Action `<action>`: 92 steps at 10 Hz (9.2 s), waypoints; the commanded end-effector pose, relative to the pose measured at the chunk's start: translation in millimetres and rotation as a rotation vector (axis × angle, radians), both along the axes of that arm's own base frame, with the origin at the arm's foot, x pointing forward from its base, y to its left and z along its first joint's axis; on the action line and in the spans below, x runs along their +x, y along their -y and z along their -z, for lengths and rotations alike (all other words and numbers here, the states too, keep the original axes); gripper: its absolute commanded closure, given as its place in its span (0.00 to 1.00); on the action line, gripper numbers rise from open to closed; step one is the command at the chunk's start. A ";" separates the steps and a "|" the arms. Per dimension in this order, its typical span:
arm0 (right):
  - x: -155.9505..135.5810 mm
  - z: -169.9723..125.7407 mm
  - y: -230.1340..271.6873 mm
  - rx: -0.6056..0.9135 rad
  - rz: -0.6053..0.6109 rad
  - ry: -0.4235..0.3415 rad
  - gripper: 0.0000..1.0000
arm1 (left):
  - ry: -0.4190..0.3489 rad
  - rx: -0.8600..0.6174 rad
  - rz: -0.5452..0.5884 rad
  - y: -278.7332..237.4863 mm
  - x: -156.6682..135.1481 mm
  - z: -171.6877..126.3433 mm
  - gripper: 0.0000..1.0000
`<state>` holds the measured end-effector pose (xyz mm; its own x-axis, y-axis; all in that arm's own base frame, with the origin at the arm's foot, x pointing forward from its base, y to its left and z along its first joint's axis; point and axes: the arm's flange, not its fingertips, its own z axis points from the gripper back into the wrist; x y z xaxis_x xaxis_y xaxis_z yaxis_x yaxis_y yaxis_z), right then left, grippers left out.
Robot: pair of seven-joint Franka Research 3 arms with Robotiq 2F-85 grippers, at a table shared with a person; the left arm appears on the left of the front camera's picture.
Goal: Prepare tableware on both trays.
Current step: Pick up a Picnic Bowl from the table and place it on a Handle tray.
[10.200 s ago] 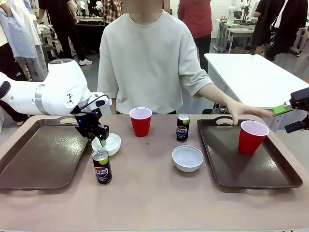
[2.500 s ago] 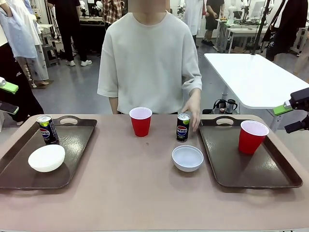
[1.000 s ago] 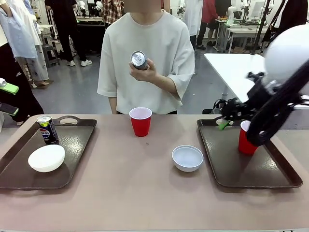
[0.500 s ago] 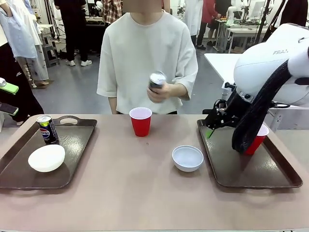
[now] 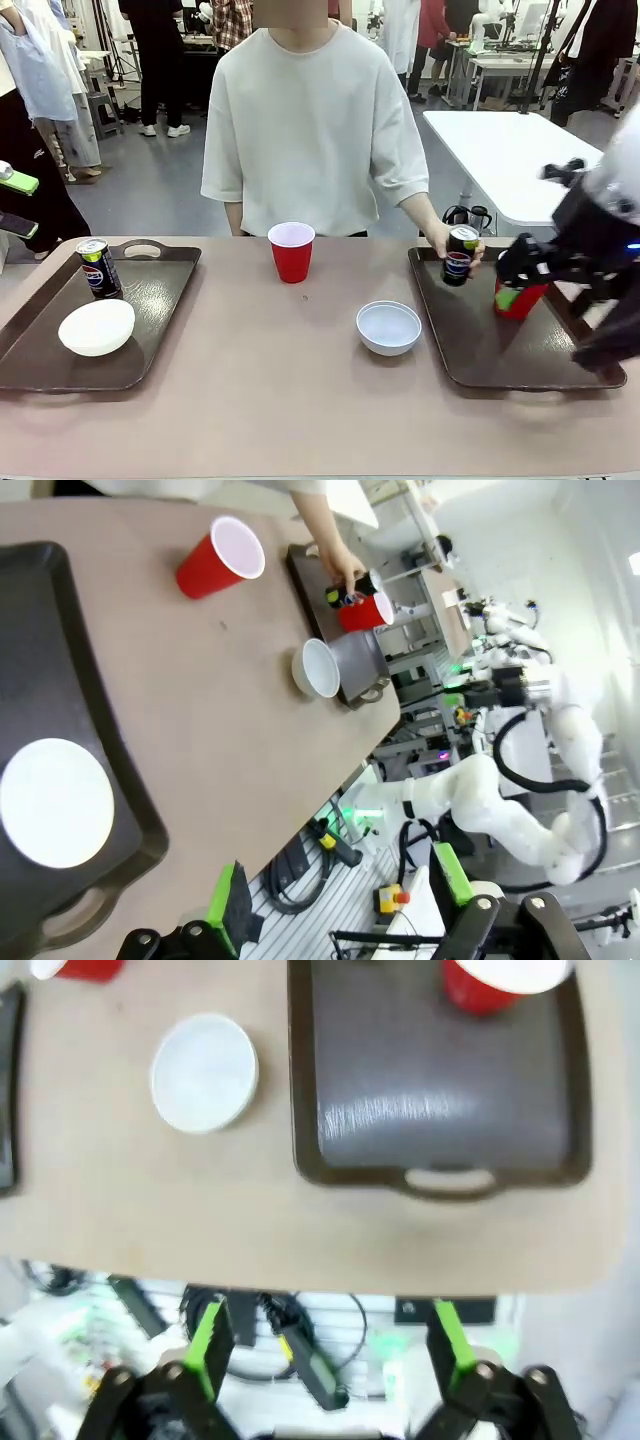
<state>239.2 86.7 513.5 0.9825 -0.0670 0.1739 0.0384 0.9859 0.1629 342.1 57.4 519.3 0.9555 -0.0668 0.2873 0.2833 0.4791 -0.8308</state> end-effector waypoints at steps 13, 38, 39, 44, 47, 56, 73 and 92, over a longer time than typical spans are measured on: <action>117.4 -8.3 -39.0 0.018 0.151 -0.088 0.00 | 0.019 -0.020 0.007 -0.9 -0.2 0.1 0.05; 208.7 176.4 -131.6 -0.168 -0.002 -0.222 0.78 | 0.019 -0.020 0.007 -0.9 -0.2 0.1 0.05; 210.0 175.9 -129.4 -0.169 0.002 -0.227 0.82 | 0.019 -0.020 0.007 -0.9 -0.2 0.1 0.05; 206.6 165.9 -125.7 -0.160 0.000 -0.230 1.00 | 0.019 -0.020 0.007 -0.9 -0.2 0.1 0.05; 168.5 90.4 -113.3 -0.180 -0.053 -0.198 1.00 | 0.019 -0.020 0.007 -0.9 -0.2 0.1 0.05; 156.8 32.1 -6.0 -0.076 -0.061 -0.274 1.00 | 0.019 -0.020 0.007 -0.9 -0.2 0.1 0.05; 195.5 166.9 47.4 -0.063 -0.232 -0.305 0.96 | 0.019 -0.020 0.007 -0.9 -0.2 0.1 0.05; 69.4 50.0 17.7 1.274 -0.176 -0.180 0.00 | 0.019 -0.020 0.007 -0.9 -0.2 0.1 0.05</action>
